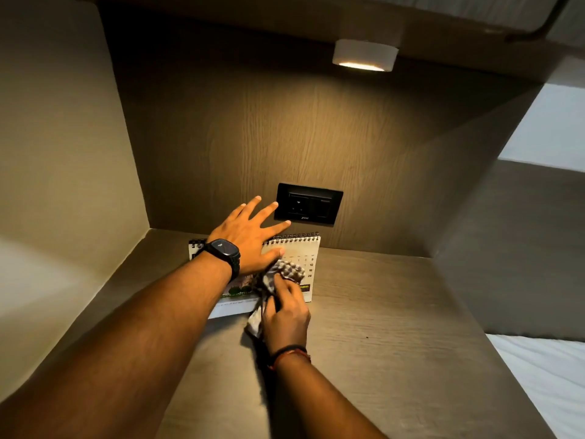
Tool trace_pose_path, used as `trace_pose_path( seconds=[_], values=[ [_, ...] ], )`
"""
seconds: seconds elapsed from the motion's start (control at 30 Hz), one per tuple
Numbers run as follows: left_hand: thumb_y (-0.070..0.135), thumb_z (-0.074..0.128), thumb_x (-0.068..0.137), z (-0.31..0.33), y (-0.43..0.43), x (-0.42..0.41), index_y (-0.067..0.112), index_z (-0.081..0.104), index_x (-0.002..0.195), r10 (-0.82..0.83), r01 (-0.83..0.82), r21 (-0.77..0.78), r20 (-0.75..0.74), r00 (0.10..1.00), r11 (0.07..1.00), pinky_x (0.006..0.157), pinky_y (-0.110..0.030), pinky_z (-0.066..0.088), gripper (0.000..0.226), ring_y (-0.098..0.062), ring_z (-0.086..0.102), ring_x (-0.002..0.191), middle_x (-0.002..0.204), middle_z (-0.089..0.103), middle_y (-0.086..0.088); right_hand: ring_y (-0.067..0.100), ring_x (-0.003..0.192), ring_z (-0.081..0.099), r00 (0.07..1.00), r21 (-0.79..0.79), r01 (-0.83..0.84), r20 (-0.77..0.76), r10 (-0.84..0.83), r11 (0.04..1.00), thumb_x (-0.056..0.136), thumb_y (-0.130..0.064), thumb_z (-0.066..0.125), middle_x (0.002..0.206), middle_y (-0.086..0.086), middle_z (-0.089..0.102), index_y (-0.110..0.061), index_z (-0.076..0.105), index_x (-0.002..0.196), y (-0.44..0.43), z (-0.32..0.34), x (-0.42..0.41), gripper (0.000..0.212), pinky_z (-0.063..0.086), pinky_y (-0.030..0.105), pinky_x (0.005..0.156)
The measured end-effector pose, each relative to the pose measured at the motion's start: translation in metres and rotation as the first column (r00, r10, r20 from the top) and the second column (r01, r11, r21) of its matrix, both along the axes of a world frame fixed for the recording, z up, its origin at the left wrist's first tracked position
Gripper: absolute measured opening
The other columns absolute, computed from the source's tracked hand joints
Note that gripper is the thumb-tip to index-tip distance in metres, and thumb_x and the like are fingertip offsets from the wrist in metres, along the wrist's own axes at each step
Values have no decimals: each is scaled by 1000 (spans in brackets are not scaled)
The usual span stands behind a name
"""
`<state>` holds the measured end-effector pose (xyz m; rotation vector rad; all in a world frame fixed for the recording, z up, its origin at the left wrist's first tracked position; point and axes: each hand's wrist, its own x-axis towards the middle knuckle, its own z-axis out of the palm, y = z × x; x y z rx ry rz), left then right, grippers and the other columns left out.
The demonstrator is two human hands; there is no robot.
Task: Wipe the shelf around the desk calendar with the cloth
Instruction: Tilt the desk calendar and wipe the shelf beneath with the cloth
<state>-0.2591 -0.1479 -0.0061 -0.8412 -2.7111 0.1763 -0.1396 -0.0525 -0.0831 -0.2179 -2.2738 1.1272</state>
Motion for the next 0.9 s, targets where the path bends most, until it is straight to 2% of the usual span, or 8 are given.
trace_pose_path(
  seconds=[0.07,0.13,0.23,0.43,0.6,0.73,0.83,0.9],
  values=[
    [68,17,86,1,0,1,44,7,143,-1,1,2,2,1000,1000,114,-49,6,62,-32,-4,142,159,2,-4,24,92,62,1000,22,4,-4,-4,1000,78,4,58,107,9,66,-16,63,113,7,-4,-1,40,50,32,83],
    [67,17,86,1,0,2,44,8,143,-1,1,3,-2,1000,1000,114,-49,6,62,-32,-4,142,159,3,-4,26,95,62,989,-141,148,23,-146,979,78,5,56,110,10,66,-14,64,113,8,0,-9,40,48,30,85],
    [66,16,87,1,0,3,43,9,143,-3,3,8,-8,1000,1000,114,-49,7,62,-31,-3,142,159,4,-3,24,99,60,969,-301,247,67,-238,921,80,5,55,114,9,65,-10,62,115,-5,8,-16,38,35,11,84],
    [62,19,89,1,2,1,34,7,146,-4,5,27,-23,1000,1000,114,-46,6,65,-29,-1,143,158,8,-2,17,99,59,988,-107,-95,108,106,990,76,5,53,110,5,67,-16,65,110,5,-3,-6,41,41,18,92],
    [76,7,78,6,0,7,24,0,147,23,-21,26,-59,998,999,115,-47,4,87,-29,-1,143,158,5,-5,13,93,65,913,-208,-284,238,330,936,74,0,51,100,2,74,-22,67,105,29,4,0,42,53,29,88],
    [85,9,70,19,17,28,22,2,148,41,-27,83,-165,985,996,114,-49,-5,101,-35,-4,142,158,3,-12,17,86,65,948,-239,-96,275,163,966,77,-10,56,93,-1,75,-31,64,107,85,17,13,37,50,26,73],
    [76,30,76,10,54,59,20,19,147,-153,192,176,-213,965,965,114,-48,3,91,-35,7,142,156,16,-14,26,94,62,941,48,109,316,-119,993,80,-17,55,106,6,70,-29,62,112,147,27,31,34,49,31,76],
    [73,34,79,-9,86,84,20,25,146,-240,267,236,-135,961,934,114,-50,11,86,-34,11,142,155,19,-14,32,103,57,895,291,198,337,-294,936,82,-17,53,115,11,63,-25,59,116,189,33,46,36,48,37,83]
  ],
)
